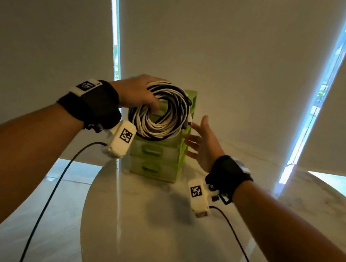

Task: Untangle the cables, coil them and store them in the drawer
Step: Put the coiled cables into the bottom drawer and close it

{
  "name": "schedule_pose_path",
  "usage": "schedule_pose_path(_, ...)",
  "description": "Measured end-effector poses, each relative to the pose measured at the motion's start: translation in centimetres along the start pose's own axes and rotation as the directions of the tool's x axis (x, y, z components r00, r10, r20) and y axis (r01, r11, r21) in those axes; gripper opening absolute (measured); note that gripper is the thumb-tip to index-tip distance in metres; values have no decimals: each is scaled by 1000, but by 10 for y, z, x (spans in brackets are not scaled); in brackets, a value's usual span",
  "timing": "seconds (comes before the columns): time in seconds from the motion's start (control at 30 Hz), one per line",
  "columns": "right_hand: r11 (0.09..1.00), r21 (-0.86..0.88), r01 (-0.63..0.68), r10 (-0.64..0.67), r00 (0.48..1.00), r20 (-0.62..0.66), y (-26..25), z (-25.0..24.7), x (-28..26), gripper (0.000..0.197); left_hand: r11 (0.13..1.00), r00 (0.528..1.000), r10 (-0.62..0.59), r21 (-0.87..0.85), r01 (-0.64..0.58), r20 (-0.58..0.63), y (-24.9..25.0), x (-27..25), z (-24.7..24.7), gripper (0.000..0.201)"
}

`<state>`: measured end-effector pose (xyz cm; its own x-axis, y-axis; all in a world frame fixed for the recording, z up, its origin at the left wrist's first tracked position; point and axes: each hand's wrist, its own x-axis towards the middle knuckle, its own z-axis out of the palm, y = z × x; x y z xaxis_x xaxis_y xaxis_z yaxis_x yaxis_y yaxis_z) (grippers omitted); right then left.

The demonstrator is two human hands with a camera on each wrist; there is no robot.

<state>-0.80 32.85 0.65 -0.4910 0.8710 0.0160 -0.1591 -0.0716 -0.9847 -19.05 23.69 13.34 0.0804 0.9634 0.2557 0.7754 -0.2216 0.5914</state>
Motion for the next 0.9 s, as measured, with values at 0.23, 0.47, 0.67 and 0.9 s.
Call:
schedule_pose_path(0.23,773,-610,172,-282,955,-89,19,8,34,40,977,988,-150,158,141,47,-7,22,4,23)
schedule_pose_path(0.47,601,-793,99,-162,987,0,-15,-45,42,31,966,988,-151,206,153,-26,11,29,8,20)
schedule_pose_path(0.67,719,-693,-47,-210,936,-281,6,-52,34,30,942,991,-129,308,132,-31,18,27,29,25)
schedule_pose_path(0.9,934,203,-295,341,904,-258,72,11,23,26,959,991,-113,253,128,-74,6,31,29,24)
